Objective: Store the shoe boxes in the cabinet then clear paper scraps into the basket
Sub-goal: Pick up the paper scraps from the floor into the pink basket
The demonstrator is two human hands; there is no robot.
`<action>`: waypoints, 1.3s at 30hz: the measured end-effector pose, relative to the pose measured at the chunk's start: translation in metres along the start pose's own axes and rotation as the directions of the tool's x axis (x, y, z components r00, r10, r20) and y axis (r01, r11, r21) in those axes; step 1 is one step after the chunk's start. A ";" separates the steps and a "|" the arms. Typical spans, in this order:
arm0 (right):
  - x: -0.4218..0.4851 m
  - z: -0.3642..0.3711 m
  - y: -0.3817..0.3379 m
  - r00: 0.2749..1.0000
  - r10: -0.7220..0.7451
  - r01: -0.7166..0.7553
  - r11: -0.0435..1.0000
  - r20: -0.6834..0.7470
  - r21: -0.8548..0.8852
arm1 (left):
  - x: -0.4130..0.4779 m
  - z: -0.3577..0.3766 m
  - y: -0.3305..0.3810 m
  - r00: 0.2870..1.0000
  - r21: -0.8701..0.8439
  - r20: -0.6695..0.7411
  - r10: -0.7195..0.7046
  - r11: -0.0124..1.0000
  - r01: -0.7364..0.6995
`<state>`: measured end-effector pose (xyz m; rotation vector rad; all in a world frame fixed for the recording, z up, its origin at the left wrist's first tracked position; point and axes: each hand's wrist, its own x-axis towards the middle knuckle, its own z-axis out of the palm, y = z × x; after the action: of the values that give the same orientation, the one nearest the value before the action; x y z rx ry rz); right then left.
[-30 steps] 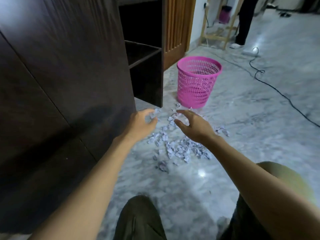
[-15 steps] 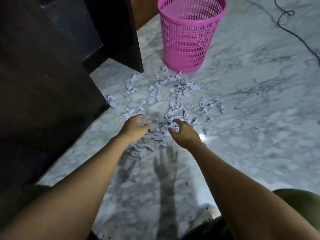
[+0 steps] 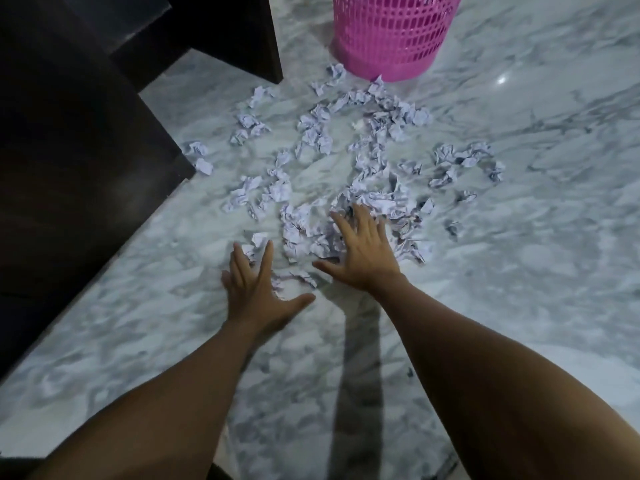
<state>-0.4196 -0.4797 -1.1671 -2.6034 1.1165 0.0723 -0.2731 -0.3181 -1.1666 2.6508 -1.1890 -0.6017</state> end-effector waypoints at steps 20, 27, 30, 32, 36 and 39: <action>0.042 0.015 0.013 0.991 -0.072 0.069 0.997 -0.112 -0.033 | 0.088 0.010 0.009 0.844 -0.008 -0.199 0.497 0.861 -0.509; 0.046 0.034 0.009 0.863 -0.203 0.256 0.965 -0.463 0.054 | 0.105 0.019 0.016 0.747 0.044 -0.402 0.530 0.826 -0.563; 0.047 0.035 0.006 0.880 -0.164 0.236 0.966 -0.445 0.110 | 0.106 0.021 0.022 0.758 0.032 -0.410 0.508 0.838 -0.544; 0.048 0.034 0.007 0.911 -0.136 0.197 0.973 -0.388 0.123 | 0.105 0.021 0.025 0.783 0.013 -0.392 0.482 0.854 -0.519; 0.045 0.036 0.005 0.904 -0.065 0.094 0.994 -0.422 0.049 | 0.107 0.022 0.027 0.795 0.067 -0.373 0.479 0.868 -0.492; 0.043 0.034 0.005 0.887 -0.043 0.044 0.999 -0.459 -0.008 | 0.106 0.024 0.028 0.794 0.106 -0.376 0.477 0.874 -0.474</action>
<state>-0.3909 -0.5032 -1.2084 -2.7151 1.1943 -0.5872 -0.2390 -0.4155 -1.2099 2.1783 -1.6258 0.0260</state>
